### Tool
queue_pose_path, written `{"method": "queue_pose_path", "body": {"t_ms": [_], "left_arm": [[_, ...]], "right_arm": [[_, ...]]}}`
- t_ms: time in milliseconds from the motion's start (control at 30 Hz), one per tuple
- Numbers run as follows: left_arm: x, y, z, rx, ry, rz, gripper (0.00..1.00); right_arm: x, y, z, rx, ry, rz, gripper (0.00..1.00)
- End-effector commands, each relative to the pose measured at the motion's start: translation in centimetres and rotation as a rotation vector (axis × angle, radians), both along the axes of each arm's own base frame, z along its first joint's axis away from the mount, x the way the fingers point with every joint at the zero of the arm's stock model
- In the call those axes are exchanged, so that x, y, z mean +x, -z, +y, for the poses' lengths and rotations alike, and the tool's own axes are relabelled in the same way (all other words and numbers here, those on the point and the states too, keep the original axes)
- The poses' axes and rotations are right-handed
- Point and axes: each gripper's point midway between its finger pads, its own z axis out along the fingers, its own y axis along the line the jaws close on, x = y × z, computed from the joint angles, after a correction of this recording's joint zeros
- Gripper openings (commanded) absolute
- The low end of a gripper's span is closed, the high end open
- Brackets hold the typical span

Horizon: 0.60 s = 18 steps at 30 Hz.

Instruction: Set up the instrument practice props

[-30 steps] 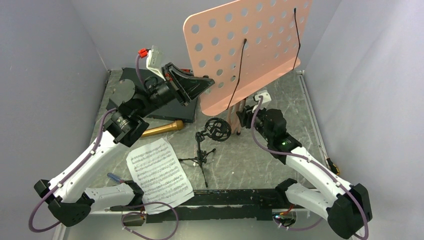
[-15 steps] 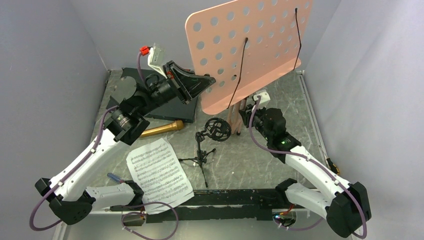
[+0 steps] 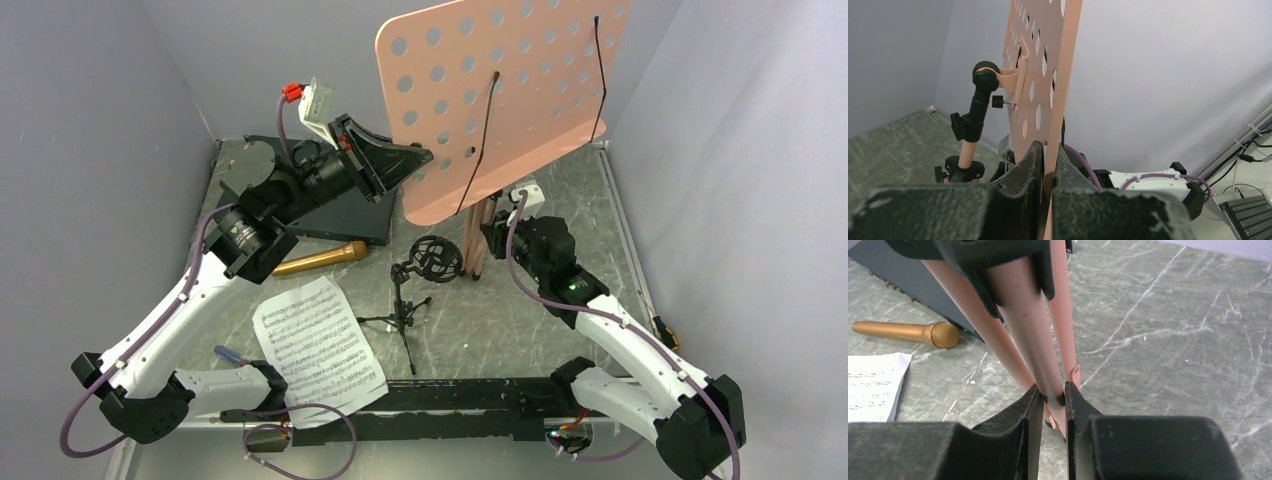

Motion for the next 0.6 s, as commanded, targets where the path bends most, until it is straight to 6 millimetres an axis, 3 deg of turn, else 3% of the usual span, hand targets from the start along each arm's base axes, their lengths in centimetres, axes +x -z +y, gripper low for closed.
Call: {"method": "queue_pose_path", "body": {"t_ms": [0, 133, 567], "left_arm": [[-3.38, -1.2, 0.02, -0.041, 0.13, 0.117, 0.03], [-3.31, -0.58, 0.19, -0.03, 0.118, 0.133, 0.12], [-3.24, -0.28, 0.86, -0.019, 0.082, 0.135, 0.61]], "right_arm": [[-0.24, -0.57, -0.67, 0.028, 0.047, 0.025, 0.0], [-0.58, 0.26, -0.84, 0.014, 0.047, 0.052, 0.0], [-0.99, 0.35, -1.11, 0.008, 0.047, 0.056, 0.0]]}}
